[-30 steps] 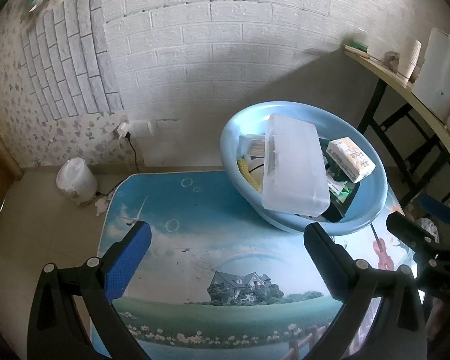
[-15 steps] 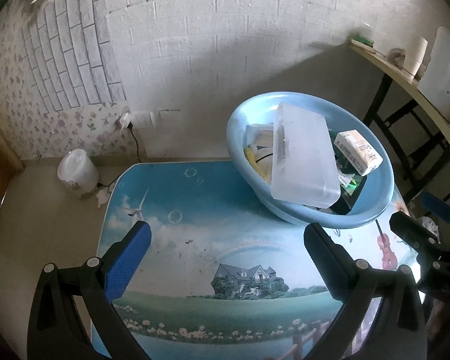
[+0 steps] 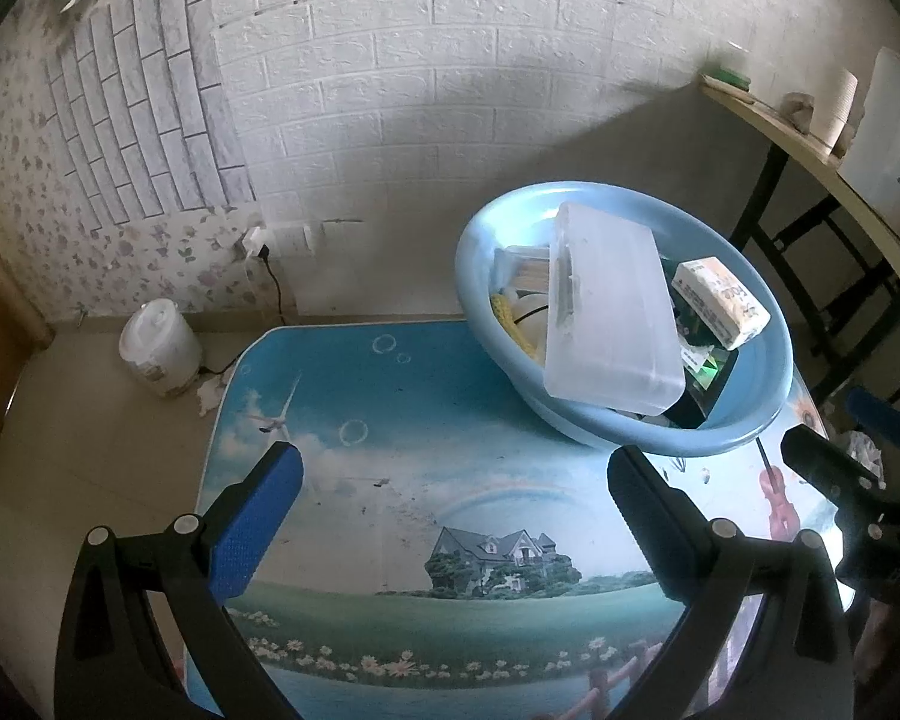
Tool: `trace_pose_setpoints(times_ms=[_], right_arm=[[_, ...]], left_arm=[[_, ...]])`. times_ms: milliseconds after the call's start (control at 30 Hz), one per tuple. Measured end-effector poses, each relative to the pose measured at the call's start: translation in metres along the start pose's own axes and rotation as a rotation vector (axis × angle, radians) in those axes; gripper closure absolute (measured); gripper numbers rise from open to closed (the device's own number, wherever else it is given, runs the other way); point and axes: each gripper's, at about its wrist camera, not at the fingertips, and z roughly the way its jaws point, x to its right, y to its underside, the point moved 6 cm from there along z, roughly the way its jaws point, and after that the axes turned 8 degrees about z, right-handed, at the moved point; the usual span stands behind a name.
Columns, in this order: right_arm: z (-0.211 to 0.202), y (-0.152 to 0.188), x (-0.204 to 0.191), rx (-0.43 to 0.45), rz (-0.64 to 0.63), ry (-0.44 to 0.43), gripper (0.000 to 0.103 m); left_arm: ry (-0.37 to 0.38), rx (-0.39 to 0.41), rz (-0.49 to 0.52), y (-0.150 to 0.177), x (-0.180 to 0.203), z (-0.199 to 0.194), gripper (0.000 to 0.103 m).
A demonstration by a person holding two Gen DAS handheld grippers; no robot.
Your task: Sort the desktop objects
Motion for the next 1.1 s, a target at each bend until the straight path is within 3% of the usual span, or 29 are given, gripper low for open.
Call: trace_pose_setpoints(times_ms=[1100], right_arm=[[0.0033,0.0016,0.0009,-0.015,-0.003,0.000,0.014]], left_arm=[[-0.018,0.008,-0.005,-0.0041,-0.0017,-0.0044,0.000]])
